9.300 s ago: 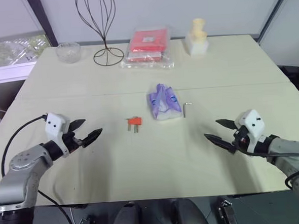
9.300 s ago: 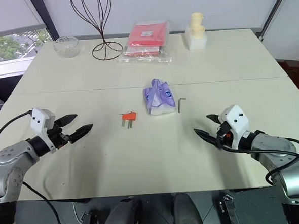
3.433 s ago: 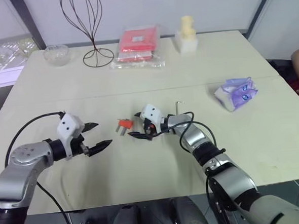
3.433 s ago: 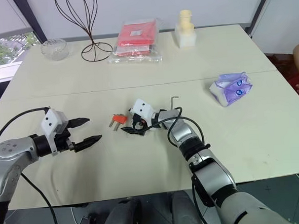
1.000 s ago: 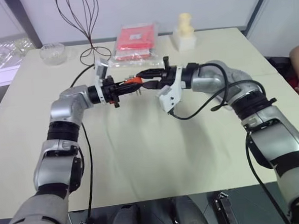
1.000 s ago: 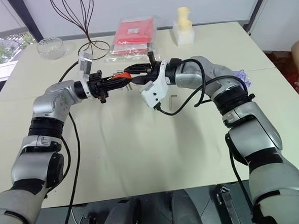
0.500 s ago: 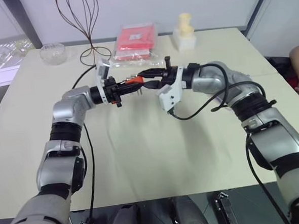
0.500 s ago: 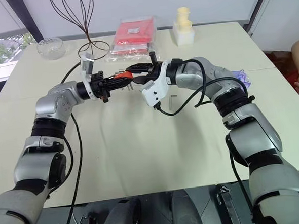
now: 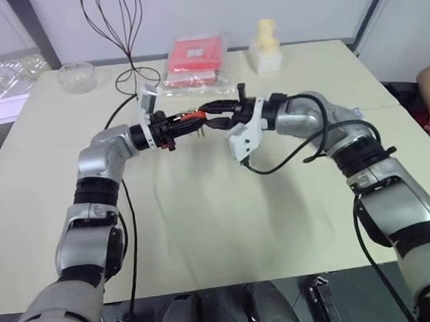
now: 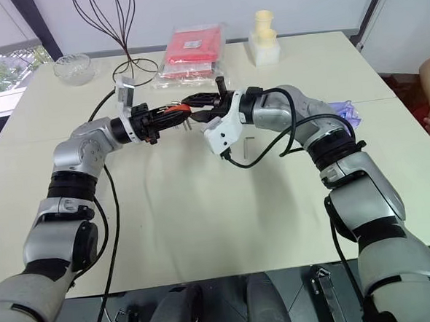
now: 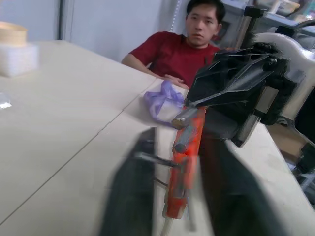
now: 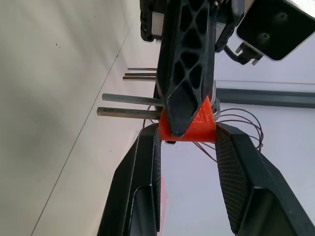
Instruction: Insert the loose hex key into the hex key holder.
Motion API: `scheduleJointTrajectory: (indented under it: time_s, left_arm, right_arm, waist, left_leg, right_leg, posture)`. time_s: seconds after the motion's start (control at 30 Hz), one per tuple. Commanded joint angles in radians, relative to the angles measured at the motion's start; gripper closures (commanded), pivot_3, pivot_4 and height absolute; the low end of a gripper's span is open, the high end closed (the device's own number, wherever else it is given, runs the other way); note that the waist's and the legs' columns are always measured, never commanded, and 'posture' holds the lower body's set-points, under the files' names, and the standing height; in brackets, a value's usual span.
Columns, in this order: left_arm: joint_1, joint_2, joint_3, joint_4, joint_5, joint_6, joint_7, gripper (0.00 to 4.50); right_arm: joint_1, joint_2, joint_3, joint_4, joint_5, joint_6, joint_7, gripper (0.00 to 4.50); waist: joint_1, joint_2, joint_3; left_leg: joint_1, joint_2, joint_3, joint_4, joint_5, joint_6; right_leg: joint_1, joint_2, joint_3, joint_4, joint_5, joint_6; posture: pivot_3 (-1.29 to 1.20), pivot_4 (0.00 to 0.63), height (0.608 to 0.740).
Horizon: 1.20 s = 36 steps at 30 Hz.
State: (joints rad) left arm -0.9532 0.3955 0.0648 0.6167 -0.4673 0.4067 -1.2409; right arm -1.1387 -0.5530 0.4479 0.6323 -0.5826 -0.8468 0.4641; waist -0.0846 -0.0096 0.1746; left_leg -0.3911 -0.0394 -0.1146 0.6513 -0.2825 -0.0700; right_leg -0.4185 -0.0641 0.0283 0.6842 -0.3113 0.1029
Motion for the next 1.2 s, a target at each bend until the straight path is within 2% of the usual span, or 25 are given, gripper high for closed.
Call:
scheduleJointTrajectory:
  time_s: [0.03,0.2,0.27,0.33,0.37,0.43,0.57,0.63,0.73,0.8,0.87,0.97,1.03,1.2]
  left_arm:
    - [-0.008,0.002,0.037,-0.028,-0.025,-0.001,0.005,4.48]
    - [-0.009,-0.001,0.041,-0.027,-0.028,-0.001,0.006,4.48]
    - [-0.010,0.000,0.038,-0.026,-0.023,-0.004,0.009,4.50]
    - [-0.009,0.001,0.037,-0.029,-0.019,-0.007,0.011,4.50]
    - [-0.007,0.002,0.036,-0.033,-0.018,-0.008,0.011,4.50]
    - [-0.001,0.006,0.036,-0.044,-0.018,-0.005,0.010,4.50]
    - [0.034,0.028,0.018,-0.083,0.005,-0.025,0.003,4.50]
    - [0.070,0.048,-0.003,-0.117,0.038,-0.062,0.000,4.50]
    - [0.121,0.070,-0.026,-0.173,0.075,-0.108,0.006,4.50]
    - [0.154,0.081,-0.041,-0.205,0.107,-0.156,0.018,4.50]
    - [0.183,0.083,-0.051,-0.232,0.140,-0.208,0.043,4.50]
    - [0.218,0.069,-0.051,-0.291,0.139,-0.210,0.086,4.50]
    - [0.238,0.057,-0.047,-0.333,0.126,-0.191,0.114,4.50]
    - [0.303,0.030,-0.043,-0.435,0.105,-0.151,0.189,4.50]
  right_arm:
    - [-0.004,-0.007,-0.027,-0.043,0.026,-0.006,0.001,3.52]
    - [0.002,-0.007,-0.024,-0.046,0.038,-0.005,0.017,3.52]
    - [0.007,-0.003,-0.028,-0.048,0.060,-0.002,0.029,2.42]
    - [0.017,-0.005,-0.029,-0.052,0.082,0.005,0.055,1.57]
    - [0.025,-0.011,-0.028,-0.057,0.089,0.015,0.074,0.94]
    - [0.043,-0.025,-0.034,-0.070,0.097,0.031,0.095,0.04]
    - [0.132,-0.068,-0.084,-0.132,0.149,0.151,0.147,0.04]
    - [0.223,-0.085,-0.133,-0.216,0.220,0.338,0.221,0.04]
    - [0.359,-0.048,-0.238,-0.426,0.366,0.743,0.303,0.04]
    - [0.417,0.011,-0.317,-0.582,0.465,1.110,0.309,0.04]
    - [0.438,0.098,-0.403,-0.724,0.561,1.520,0.270,0.04]
    - [0.446,0.189,-0.482,-0.848,0.623,1.890,0.196,0.04]
    - [0.445,0.230,-0.508,-0.886,0.633,2.036,0.136,0.04]
    - [0.476,0.312,-0.520,-0.912,0.609,2.155,-0.027,0.04]
  waist:
    - [0.000,0.000,0.000]
    - [0.000,0.000,0.000]
    - [0.000,0.000,0.000]
    - [0.000,0.000,0.000]
    - [0.000,0.000,0.000]
    - [0.001,0.000,0.000]
    - [0.004,0.000,0.000]
    - [0.010,-0.001,0.000]
    - [0.015,0.000,0.000]
    - [0.014,0.000,0.000]
    - [0.014,0.000,-0.001]
    - [0.019,0.001,-0.001]
    - [0.025,0.001,-0.001]
    - [0.039,0.001,-0.001]
  left_leg:
    - [0.000,0.000,0.000,0.000,0.000,0.000]
    - [0.000,0.000,0.000,0.000,0.000,0.000]
    - [0.000,0.000,0.000,0.000,0.000,0.000]
    - [0.000,0.000,0.000,0.000,0.000,0.000]
    - [0.000,0.000,0.000,0.000,0.000,0.000]
    - [0.000,0.000,0.000,0.001,0.000,0.000]
    - [0.000,0.000,0.000,0.001,0.000,0.000]
    - [0.000,0.000,0.000,0.001,0.000,0.000]
    - [0.000,0.002,-0.001,0.001,0.000,0.000]
    - [0.000,0.002,-0.001,0.002,0.000,0.000]
    - [0.000,0.003,-0.001,0.002,0.000,0.000]
    - [0.000,0.003,-0.002,0.003,0.000,0.000]
    - [-0.001,0.002,-0.002,0.003,0.000,0.000]
    - [-0.001,0.001,-0.001,0.003,0.000,0.000]
  right_leg:
    - [0.000,0.000,0.000,0.000,0.000,0.000]
    - [0.000,0.000,0.000,0.000,0.000,0.000]
    - [0.000,0.000,0.000,0.000,0.000,0.000]
    - [0.000,0.000,0.000,0.000,0.000,0.000]
    - [0.000,0.000,0.000,0.000,0.000,0.000]
    - [0.000,0.000,0.000,0.000,0.000,0.000]
    - [0.000,0.000,0.000,0.000,0.000,0.000]
    - [0.001,0.000,0.000,0.000,0.000,0.000]
    - [0.001,0.000,0.000,0.000,0.000,0.000]
    - [0.001,-0.001,0.000,0.001,0.000,0.000]
    - [0.001,-0.001,0.001,0.001,0.000,0.000]
    - [0.001,-0.001,0.001,0.003,0.000,0.000]
    - [0.001,-0.002,0.001,0.003,0.000,0.000]
    - [0.000,-0.003,0.001,0.003,0.000,0.000]
  posture:
    - [0.00,0.150,0.740]
    - [0.00,0.150,0.740]
    - [0.00,0.150,0.740]
    - [0.00,0.150,0.740]
    - [0.00,0.150,0.740]
    - [0.00,0.150,0.740]
    - [0.00,0.150,0.740]
    - [0.00,0.150,0.740]
    - [0.00,0.150,0.740]
    - [0.00,0.150,0.740]
    - [0.00,0.150,0.740]
    - [0.00,0.150,0.740]
    - [0.00,0.150,0.740]
    - [0.00,0.150,0.740]
